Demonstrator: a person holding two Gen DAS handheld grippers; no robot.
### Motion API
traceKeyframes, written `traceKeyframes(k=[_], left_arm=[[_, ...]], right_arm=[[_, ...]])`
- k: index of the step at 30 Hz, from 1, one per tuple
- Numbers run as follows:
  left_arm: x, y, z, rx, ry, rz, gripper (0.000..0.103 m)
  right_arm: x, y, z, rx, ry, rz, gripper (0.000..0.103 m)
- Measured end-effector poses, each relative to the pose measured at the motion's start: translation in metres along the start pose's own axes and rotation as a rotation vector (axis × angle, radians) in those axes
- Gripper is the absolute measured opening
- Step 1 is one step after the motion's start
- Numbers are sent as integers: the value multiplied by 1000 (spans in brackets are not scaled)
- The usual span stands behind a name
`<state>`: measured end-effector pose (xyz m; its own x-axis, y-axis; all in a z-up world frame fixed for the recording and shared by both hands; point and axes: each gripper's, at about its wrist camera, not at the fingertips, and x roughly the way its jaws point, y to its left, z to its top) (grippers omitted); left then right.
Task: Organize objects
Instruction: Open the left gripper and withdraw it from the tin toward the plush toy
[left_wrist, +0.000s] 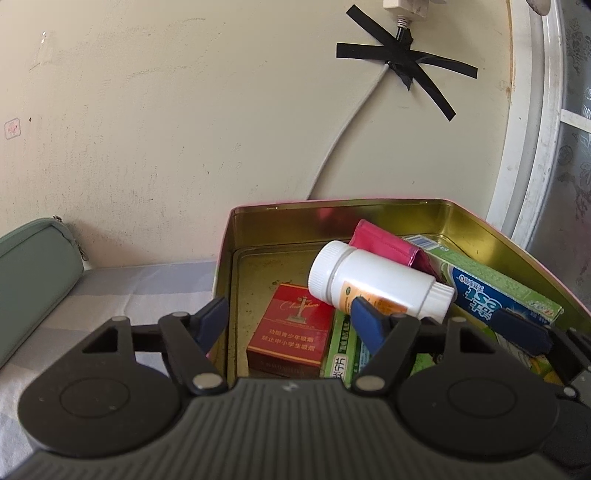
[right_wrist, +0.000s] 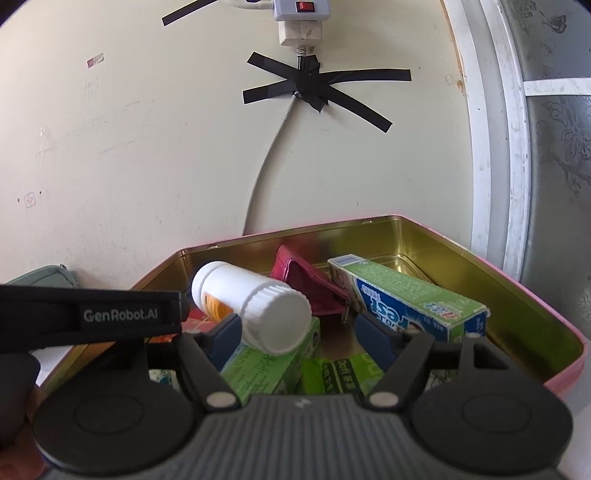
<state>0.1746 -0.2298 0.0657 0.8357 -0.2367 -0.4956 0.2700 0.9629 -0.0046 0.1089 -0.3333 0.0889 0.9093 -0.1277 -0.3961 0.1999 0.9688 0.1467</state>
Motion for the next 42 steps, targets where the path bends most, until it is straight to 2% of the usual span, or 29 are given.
traceKeyframes(k=[30, 37, 42], left_arm=[[0, 0, -3, 7, -15, -12, 75], [-3, 2, 2, 2, 14, -16, 74], [-27, 0, 2, 42, -40, 25, 75]], right_arm=[[2, 1, 0, -5, 0, 5, 75], [2, 0, -1, 3, -1, 12, 77], [-2, 3, -2, 3, -10, 31, 78]])
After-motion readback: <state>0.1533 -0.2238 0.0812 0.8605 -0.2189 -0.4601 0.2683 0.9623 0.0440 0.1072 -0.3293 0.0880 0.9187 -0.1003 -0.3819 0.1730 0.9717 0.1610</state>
